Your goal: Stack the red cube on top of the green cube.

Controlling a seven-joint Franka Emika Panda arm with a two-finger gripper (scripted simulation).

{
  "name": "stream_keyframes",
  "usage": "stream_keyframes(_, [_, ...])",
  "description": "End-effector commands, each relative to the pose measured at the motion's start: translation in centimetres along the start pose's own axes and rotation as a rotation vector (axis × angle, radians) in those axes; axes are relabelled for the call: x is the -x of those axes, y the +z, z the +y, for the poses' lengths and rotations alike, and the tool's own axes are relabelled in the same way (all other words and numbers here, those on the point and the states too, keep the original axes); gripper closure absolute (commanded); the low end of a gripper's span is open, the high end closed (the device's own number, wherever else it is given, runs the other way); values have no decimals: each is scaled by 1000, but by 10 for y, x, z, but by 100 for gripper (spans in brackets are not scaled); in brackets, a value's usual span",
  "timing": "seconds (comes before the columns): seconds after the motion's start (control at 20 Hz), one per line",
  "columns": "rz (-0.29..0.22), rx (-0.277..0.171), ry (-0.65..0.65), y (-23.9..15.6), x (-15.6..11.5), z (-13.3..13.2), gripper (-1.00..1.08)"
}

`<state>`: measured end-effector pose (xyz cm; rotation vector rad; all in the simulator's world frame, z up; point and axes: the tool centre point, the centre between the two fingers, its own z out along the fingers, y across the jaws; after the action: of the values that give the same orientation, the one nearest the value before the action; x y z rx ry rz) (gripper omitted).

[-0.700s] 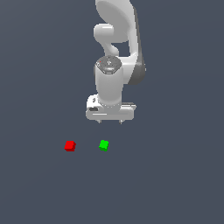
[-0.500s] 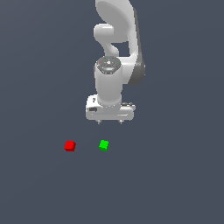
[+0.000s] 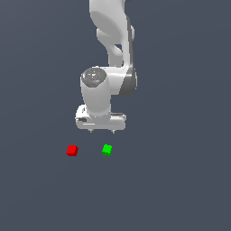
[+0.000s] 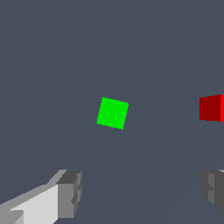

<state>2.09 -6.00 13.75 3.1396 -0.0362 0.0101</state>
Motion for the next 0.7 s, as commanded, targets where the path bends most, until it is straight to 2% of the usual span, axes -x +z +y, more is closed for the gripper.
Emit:
stream_keyframes(0.0, [-1,0,4,9,-6,22,-92])
stream_keyframes(0.4, [-4,-1,14,42,-30,98,-92])
stream_keyframes(0.65, [-5,-1,19,56,-41,131,-92])
